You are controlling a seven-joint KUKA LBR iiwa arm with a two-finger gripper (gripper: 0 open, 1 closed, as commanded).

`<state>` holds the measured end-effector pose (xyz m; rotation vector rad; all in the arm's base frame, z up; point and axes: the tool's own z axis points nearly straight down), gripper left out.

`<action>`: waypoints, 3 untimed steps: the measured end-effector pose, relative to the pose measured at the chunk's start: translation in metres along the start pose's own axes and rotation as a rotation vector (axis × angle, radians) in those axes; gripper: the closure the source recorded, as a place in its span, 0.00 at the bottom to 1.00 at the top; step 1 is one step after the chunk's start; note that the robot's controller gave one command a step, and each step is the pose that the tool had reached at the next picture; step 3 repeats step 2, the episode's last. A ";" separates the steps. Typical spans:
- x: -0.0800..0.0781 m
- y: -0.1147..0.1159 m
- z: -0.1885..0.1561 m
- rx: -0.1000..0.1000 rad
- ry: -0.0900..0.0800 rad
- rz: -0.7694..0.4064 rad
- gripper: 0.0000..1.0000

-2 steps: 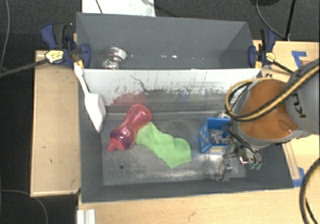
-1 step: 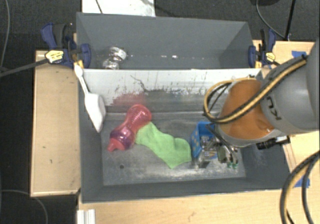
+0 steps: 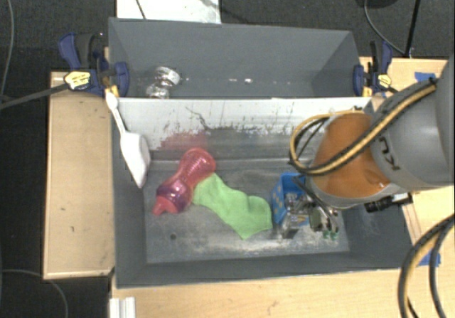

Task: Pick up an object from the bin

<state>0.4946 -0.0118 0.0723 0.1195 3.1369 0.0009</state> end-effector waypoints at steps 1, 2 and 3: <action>0.000 0.000 -0.004 0.000 -0.001 0.000 1.00; 0.001 0.000 -0.018 0.000 0.005 -0.001 1.00; 0.001 0.000 -0.018 0.000 0.005 -0.001 1.00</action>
Offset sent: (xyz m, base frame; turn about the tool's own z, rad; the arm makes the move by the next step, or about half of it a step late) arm -0.0001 -0.0002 0.0528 0.0000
